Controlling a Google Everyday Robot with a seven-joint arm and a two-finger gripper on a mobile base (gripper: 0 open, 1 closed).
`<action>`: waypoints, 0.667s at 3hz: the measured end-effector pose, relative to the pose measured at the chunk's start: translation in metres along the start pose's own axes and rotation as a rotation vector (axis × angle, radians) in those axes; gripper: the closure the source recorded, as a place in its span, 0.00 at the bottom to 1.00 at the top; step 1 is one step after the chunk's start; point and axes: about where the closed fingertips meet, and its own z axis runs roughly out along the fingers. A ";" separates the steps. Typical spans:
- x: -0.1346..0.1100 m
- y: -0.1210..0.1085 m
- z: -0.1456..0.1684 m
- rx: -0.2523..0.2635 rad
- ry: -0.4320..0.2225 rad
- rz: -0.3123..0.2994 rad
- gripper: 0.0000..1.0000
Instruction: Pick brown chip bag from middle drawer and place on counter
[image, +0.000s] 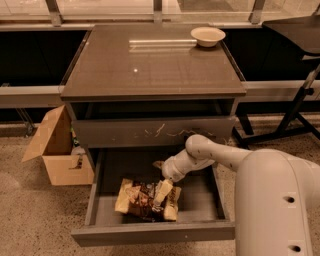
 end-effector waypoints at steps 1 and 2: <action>0.004 -0.006 0.024 0.002 0.015 0.034 0.00; 0.000 -0.005 0.045 0.004 0.043 0.059 0.00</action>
Offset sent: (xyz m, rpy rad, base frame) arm -0.0014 0.0493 -0.0423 -0.0905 0.0517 -0.0647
